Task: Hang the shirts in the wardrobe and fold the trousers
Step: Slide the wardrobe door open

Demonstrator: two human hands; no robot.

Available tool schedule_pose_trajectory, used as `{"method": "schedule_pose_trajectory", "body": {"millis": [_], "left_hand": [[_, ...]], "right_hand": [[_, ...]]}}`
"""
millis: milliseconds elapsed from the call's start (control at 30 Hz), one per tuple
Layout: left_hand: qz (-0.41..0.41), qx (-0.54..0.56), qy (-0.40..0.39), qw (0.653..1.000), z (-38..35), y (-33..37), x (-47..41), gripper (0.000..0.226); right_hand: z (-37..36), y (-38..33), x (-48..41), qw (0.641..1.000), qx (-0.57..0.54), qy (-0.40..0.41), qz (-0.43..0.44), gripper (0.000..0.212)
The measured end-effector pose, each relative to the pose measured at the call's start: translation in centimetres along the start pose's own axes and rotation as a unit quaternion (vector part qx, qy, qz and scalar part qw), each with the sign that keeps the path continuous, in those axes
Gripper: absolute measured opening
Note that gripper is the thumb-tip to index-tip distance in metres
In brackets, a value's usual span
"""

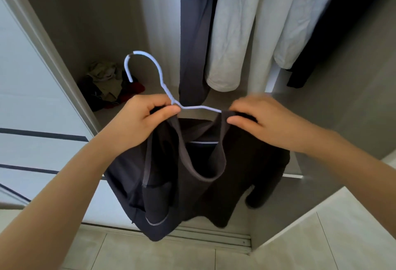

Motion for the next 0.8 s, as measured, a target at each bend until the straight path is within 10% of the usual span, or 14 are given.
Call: {"method": "schedule_pose_trajectory", "body": {"millis": [133, 300, 467, 800], "left_hand": [[-0.013, -0.006, 0.087, 0.996, 0.7, -1.0, 0.1, 0.019], [0.002, -0.099, 0.131, 0.986, 2.2, -3.2, 1.9, 0.056], [0.042, -0.16, 0.299, 0.94, 3.8, -5.5, 3.3, 0.026], [0.081, 0.073, 0.221, 0.969, 6.2, -8.0, 3.9, 0.037]], "right_hand": [[-0.8, 0.7, -0.1, 0.984, -0.169, 0.012, -0.061, 0.031], [-0.7, 3.0, 0.9, 0.957, -0.251, 0.054, -0.139, 0.025], [0.3, 4.0, 1.4, 0.94, -0.296, 0.068, -0.156, 0.021], [1.7, 5.8, 2.1, 0.956, -0.261, 0.025, -0.131, 0.016]]}}
Point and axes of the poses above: each hand's wrist, its own x-axis away from the middle knuckle, its own z-axis out of the back of the hand, y = z × x, the point moved 4 cm from there along -x, towards the middle knuckle, and after that the axes turned 12 degrees about x, right-handed, at the moved point
